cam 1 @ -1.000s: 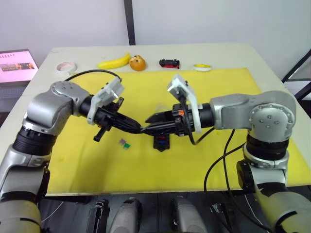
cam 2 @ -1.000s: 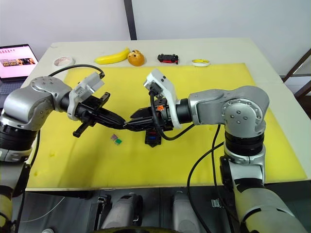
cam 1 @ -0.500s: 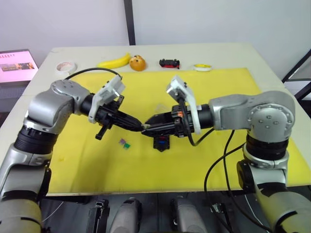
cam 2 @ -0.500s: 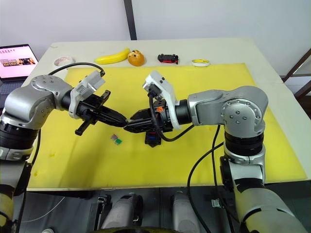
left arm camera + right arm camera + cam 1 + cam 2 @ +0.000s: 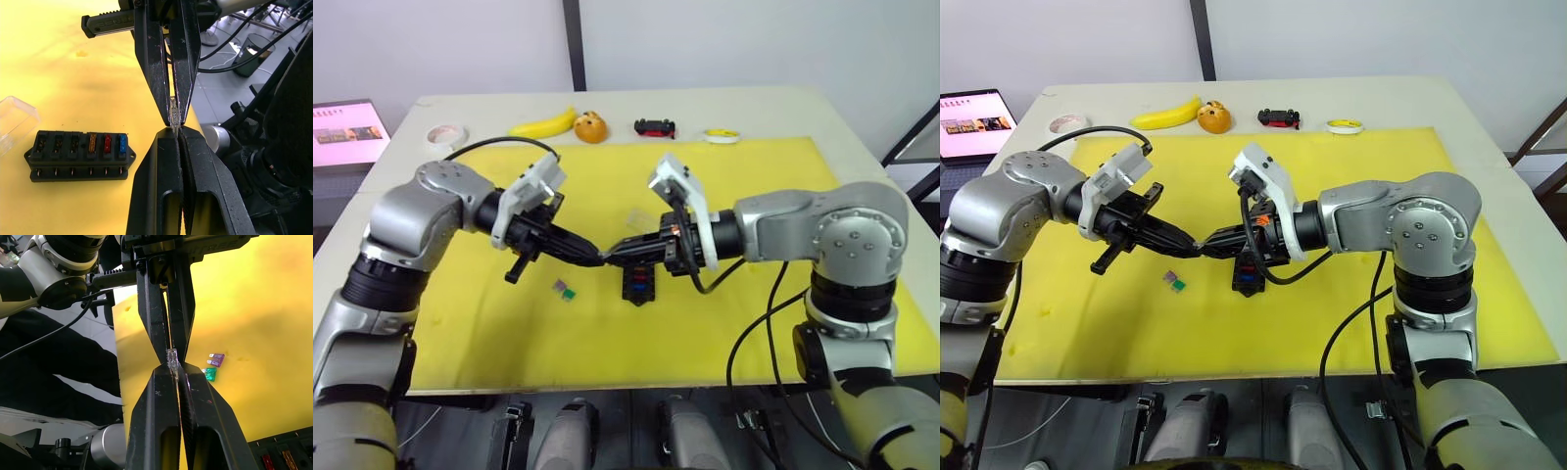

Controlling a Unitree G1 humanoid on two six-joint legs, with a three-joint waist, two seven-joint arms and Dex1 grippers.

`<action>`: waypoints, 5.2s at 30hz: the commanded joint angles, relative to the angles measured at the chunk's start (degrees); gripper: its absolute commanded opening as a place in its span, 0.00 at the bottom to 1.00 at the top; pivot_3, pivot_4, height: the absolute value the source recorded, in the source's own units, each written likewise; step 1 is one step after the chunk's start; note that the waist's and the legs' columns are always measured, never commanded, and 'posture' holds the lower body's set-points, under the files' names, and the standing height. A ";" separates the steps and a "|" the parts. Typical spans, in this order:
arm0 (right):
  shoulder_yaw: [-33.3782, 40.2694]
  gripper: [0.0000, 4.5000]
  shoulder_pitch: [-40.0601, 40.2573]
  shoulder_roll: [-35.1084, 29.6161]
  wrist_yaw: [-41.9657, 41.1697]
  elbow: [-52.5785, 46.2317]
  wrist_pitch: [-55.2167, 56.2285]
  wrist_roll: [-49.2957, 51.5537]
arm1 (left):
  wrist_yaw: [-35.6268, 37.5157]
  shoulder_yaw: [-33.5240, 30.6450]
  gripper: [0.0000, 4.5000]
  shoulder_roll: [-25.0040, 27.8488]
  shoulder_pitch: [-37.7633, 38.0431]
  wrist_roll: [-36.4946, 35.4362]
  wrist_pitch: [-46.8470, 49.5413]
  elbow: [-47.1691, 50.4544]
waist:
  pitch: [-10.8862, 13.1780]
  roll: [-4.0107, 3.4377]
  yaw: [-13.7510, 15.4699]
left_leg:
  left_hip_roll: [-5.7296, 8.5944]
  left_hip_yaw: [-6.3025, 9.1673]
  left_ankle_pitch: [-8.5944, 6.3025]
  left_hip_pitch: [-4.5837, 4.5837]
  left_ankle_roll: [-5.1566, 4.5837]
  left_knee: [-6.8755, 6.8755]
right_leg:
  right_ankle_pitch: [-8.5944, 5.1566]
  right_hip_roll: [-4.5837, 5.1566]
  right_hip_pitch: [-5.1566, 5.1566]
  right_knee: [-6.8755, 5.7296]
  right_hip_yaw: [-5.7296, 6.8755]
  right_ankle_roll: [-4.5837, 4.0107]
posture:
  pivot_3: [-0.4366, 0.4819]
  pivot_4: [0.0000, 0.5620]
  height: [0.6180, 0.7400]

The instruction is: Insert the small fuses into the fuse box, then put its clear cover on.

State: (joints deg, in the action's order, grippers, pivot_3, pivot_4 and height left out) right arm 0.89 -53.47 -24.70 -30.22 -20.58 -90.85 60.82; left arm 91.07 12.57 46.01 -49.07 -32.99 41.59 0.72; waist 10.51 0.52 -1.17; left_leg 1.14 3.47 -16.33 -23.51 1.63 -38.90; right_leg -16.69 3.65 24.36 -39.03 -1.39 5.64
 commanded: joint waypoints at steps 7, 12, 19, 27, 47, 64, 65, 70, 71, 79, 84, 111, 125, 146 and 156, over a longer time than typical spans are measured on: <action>-2.12 0.00 -1.13 -2.77 -2.26 -2.70 4.06 -0.69 | -0.14 -1.12 0.00 0.72 0.14 0.61 -1.48 1.11 | 0.00 0.00 0.00 | 0.00 0.00 0.00 0.00 0.00 0.00 | 0.00 0.00 0.00 0.00 0.00 0.00 | 0.48 0.27 1.00; -3.99 0.00 -0.56 -4.59 -3.51 -3.89 6.24 -1.37 | -0.15 -1.20 0.00 0.73 0.12 0.60 -1.50 1.11 | 0.00 0.00 -0.01 | 0.00 0.00 0.00 0.00 0.00 0.00 | 0.00 0.00 0.00 0.01 0.00 0.00 | 0.48 0.27 1.00; -4.19 0.52 -0.84 -5.19 -4.01 -3.28 6.48 -1.22 | 0.09 -1.26 0.00 0.76 0.20 0.71 -1.57 1.15 | 0.00 0.00 0.01 | -0.01 0.00 0.00 0.00 -0.01 0.00 | 0.00 0.00 0.00 0.01 0.00 0.00 | 0.48 0.27 1.00; -2.92 0.52 -1.65 -4.59 -3.78 -1.47 5.38 -0.30 | 0.17 -1.18 0.00 0.60 0.25 1.16 -1.85 1.19 | 0.00 0.00 0.03 | -0.01 0.00 0.00 0.00 -0.01 0.00 | 0.00 0.01 0.00 0.01 0.00 0.00 | 0.48 0.27 1.00; -1.66 0.14 -2.37 -3.07 -2.33 -0.21 3.87 1.18 | 0.17 -1.09 0.00 0.58 0.70 1.36 -2.04 1.63 | 0.00 0.00 0.01 | -0.01 0.00 0.00 0.00 -0.01 0.01 | 0.00 0.00 0.00 0.01 0.00 0.00 | 0.48 0.27 1.00; -7.79 0.00 -1.47 -10.31 -6.99 -2.54 13.96 -7.52 | 0.67 -1.67 0.39 4.12 1.89 2.80 -2.28 1.41 | 0.01 -0.01 -0.01 | 0.01 -0.01 -0.01 0.00 -0.01 0.02 | 0.00 0.00 0.00 0.04 0.00 0.00 | 0.48 0.27 1.00; -10.15 0.00 -0.92 -12.65 -9.13 -2.98 18.57 -11.31 | 0.63 -1.70 0.51 5.13 2.54 4.18 -4.14 0.36 | 0.01 -0.01 -0.02 | 0.01 0.00 -0.01 0.00 -0.01 0.02 | 0.00 0.00 0.00 0.04 0.00 0.00 | 0.48 0.27 1.00; -19.95 0.00 3.08 -20.10 -19.32 -1.02 37.51 -25.97 | -0.18 -1.56 0.98 7.51 4.75 8.53 -9.76 -3.00 | 0.02 0.00 0.02 | 0.03 -0.04 -0.01 0.00 -0.02 0.04 | 0.00 -0.04 0.02 0.08 0.00 0.01 | 0.48 0.27 1.00; -20.80 0.00 3.75 -20.21 -20.92 0.29 40.15 -27.65 | -0.31 -1.75 0.98 7.51 5.06 8.63 -9.95 -2.90 | 0.02 0.00 0.03 | 0.03 -0.04 -0.01 0.00 -0.02 0.03 | 0.00 -0.04 0.01 0.08 0.01 0.00 | 0.48 0.27 1.00; -25.38 0.00 3.52 -16.62 -28.76 12.65 52.20 -37.82 | -2.71 -2.49 0.98 7.15 9.00 8.48 -10.31 0.91 | 0.03 0.02 0.03 | -0.02 -0.03 -0.01 -0.01 -0.02 0.03 | 0.00 -0.02 0.02 0.07 0.00 0.00 | 0.48 0.27 1.00; -25.87 0.00 3.29 -15.39 -32.68 16.67 55.62 -41.85 | -3.90 -3.06 0.98 7.15 10.89 7.49 -9.25 3.66 | 0.03 0.02 0.19 | -0.02 -0.03 -0.01 -0.01 -0.01 0.03 | 0.00 -0.01 0.02 0.07 0.00 0.00 | 0.48 0.27 1.00; -23.20 0.00 5.72 -13.11 -36.80 19.41 57.30 -46.76 | -10.89 0.82 0.98 -4.20 9.56 13.93 -15.56 -0.31 | 0.03 0.01 0.24 | 0.01 -0.02 0.00 -0.01 0.00 0.01 | 0.00 0.00 0.01 0.06 0.01 0.00 | 0.48 0.27 1.00; -22.44 0.00 6.47 -12.61 -37.07 19.31 57.16 -47.11 | -11.73 2.31 0.98 -9.27 7.74 17.41 -19.60 -6.03 | 0.03 0.01 0.22 | 0.03 -0.02 0.00 -0.01 0.00 0.00 | 0.00 0.01 0.01 0.06 0.00 0.00 | 0.48 0.27 1.00; -24.51 0.00 7.99 -11.96 -37.29 24.93 61.15 -51.09 | -11.98 2.00 0.98 -10.57 7.84 18.41 -19.59 -5.85 | 0.01 0.02 0.21 | 0.03 -0.02 0.01 0.00 0.02 -0.03 | 0.00 0.00 0.00 0.04 0.01 0.00 | 0.48 0.27 1.00; -24.33 0.08 7.17 -11.56 -38.03 25.05 60.59 -51.30 | -12.24 2.03 0.99 -10.98 7.70 18.42 -19.65 -5.77 | 0.00 0.02 0.21 | 0.03 -0.01 0.01 0.03 0.02 -0.05 | 0.00 0.00 -0.03 0.02 0.01 0.00 | 0.48 0.27 1.00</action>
State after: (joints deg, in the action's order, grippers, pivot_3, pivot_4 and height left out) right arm -23.29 -46.00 -36.48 -68.23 3.62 -29.53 11.33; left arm 78.85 14.99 35.15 -40.48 -14.37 22.93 -6.27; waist 10.52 0.53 -0.96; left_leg 1.16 3.46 -16.32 -23.49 1.65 -38.94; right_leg -16.69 3.65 24.33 -39.01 -1.38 5.65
